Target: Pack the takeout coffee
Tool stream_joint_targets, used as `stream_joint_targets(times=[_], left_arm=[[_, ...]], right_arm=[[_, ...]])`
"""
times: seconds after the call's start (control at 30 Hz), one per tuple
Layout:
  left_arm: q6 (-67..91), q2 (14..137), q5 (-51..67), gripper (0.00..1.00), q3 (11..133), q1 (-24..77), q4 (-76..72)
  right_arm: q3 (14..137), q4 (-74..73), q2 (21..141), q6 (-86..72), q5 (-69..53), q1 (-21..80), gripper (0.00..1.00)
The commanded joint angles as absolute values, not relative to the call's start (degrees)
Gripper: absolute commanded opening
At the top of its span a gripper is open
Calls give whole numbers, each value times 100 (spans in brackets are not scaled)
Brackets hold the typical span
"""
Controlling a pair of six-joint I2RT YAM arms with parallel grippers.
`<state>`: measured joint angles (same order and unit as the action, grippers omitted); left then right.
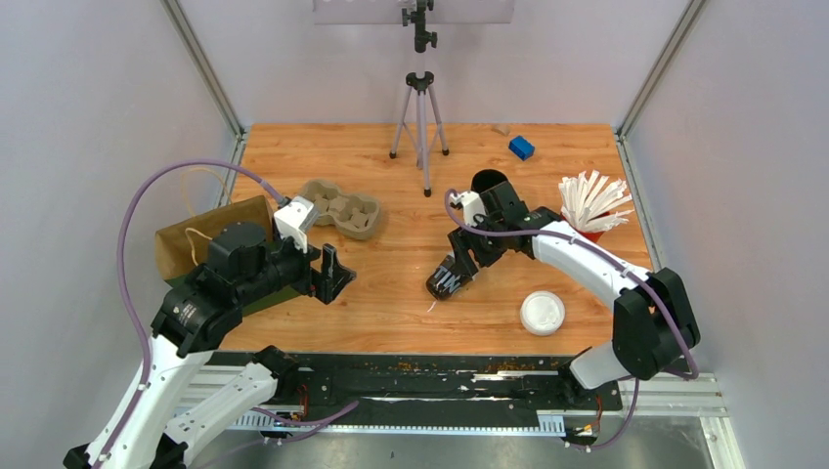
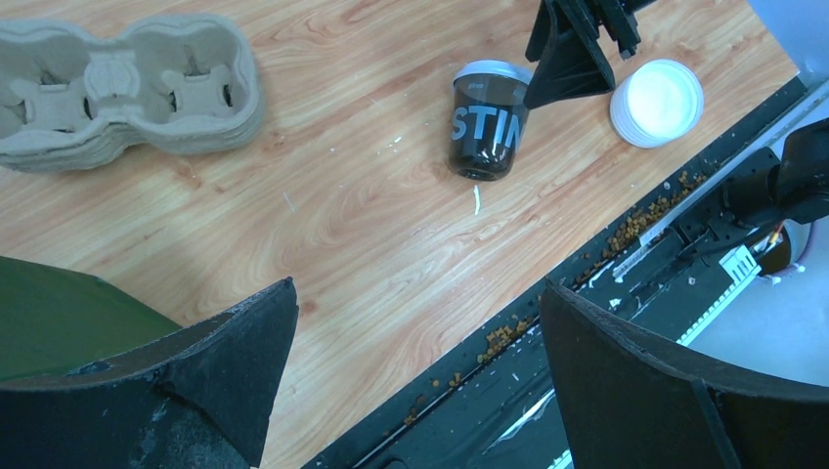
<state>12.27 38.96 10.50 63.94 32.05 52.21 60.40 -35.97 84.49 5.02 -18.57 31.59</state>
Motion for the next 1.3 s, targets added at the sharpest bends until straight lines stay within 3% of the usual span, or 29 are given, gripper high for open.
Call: stream_joint_targets(times=[0.0, 0.2, 0.5, 0.77, 1.0, 1.27], left_arm=[[1301, 3872, 1168, 100, 6358, 3199, 4910], [1307, 3930, 1178, 100, 6344, 3199, 4845], [1258, 4002, 1246, 100, 6343, 3195, 4816], [1274, 4002, 1274, 100, 6332, 3196, 4747], [1293, 3993, 1335, 100, 6280, 3199, 4584], [1243, 3942, 1230, 100, 6394, 3199, 4603]], right_arm=[[5914, -3258, 8500, 925, -2303, 3105, 62], [5834, -3098, 8562, 1093, -2518, 2991, 60], [5793, -2976, 8557, 1133, -2456, 2974, 30], [5725, -2980, 7984, 855, -2282, 3006, 24], [6333, -3980, 7379, 827, -809, 3345, 23], [7198, -5898, 7399, 967, 1828, 3638, 23]])
